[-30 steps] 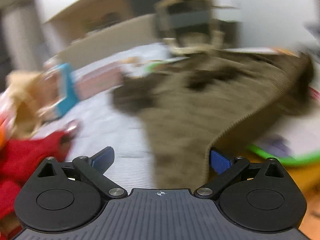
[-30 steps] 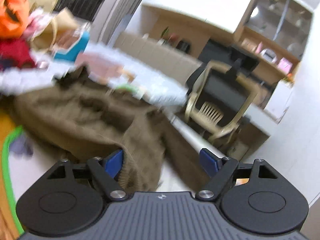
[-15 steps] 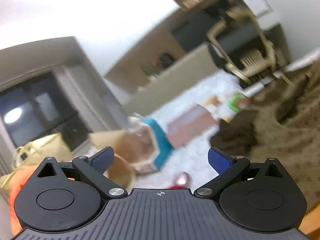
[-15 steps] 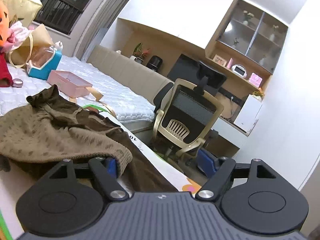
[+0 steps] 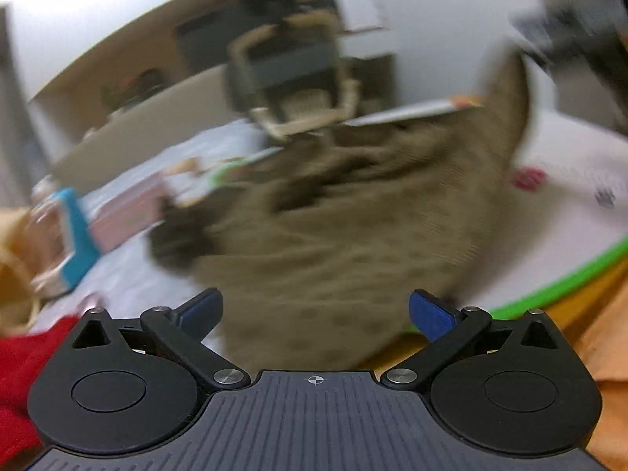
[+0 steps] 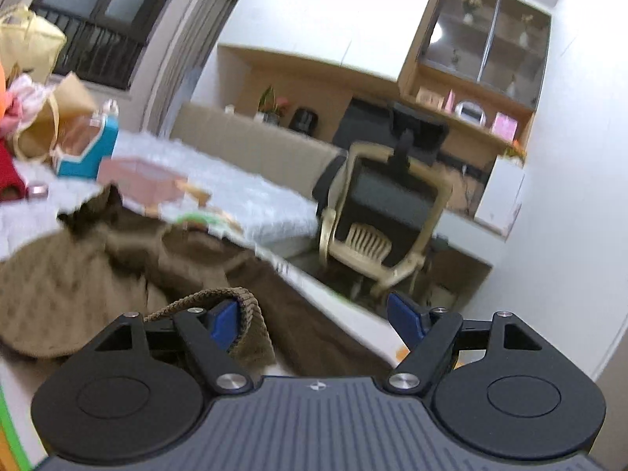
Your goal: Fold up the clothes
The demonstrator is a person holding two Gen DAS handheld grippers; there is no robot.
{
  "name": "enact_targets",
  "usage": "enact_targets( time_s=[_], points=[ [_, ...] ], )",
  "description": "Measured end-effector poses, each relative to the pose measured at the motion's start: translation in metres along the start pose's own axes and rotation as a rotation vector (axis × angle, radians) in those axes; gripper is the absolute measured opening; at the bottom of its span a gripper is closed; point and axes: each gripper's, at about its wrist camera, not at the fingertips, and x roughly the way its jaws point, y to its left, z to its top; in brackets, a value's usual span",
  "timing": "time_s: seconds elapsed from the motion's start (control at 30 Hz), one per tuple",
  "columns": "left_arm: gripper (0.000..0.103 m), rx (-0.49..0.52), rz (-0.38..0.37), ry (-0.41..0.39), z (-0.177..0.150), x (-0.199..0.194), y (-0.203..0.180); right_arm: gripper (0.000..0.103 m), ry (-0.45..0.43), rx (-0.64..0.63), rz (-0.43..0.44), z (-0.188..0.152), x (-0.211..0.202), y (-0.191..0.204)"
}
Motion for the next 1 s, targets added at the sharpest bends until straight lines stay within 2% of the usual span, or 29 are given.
enact_targets(
  time_s=[0.13, 0.17, 0.33, 0.43, 0.57, 0.63, 0.7, 0.77, 0.87, 1.0],
  points=[
    [0.103, 0.093, 0.151, 0.015, -0.011, 0.021, -0.007, 0.077, -0.064, 0.004, -0.030, 0.020, 0.000, -0.004],
    [0.103, 0.083, 0.195, 0.021, -0.013, 0.024, 0.000, 0.077, -0.071, 0.008, -0.035, 0.022, -0.001, -0.005],
    [0.103, -0.112, 0.432, 0.078, -0.033, 0.025, 0.074, 0.077, -0.021, 0.047, -0.019, 0.007, 0.003, -0.008],
    [0.103, -0.205, 0.501, 0.096, -0.039, 0.015, 0.113, 0.077, 0.032, 0.075, 0.024, -0.006, 0.008, -0.006],
    [0.103, -0.350, 0.530, -0.009, -0.014, -0.025, 0.150, 0.077, -0.005, 0.081, 0.041, 0.003, -0.002, -0.004],
    [0.103, -0.395, 0.544, -0.073, -0.001, -0.047, 0.160, 0.077, -0.060, 0.097, 0.045, 0.016, -0.016, -0.008],
    [0.103, -0.393, 0.544, -0.114, 0.009, -0.059, 0.163, 0.077, -0.103, 0.107, 0.045, 0.025, -0.029, -0.013],
    [0.103, -0.358, 0.532, -0.109, 0.007, -0.063, 0.160, 0.077, -0.114, 0.098, 0.036, 0.026, -0.041, -0.016],
    [0.103, -0.304, 0.504, -0.075, -0.003, -0.066, 0.153, 0.077, -0.042, 0.069, 0.035, 0.008, -0.048, -0.021],
    [0.103, -0.275, 0.420, 0.040, -0.033, -0.060, 0.145, 0.077, 0.138, 0.076, 0.090, -0.039, -0.051, -0.027]
  ],
)
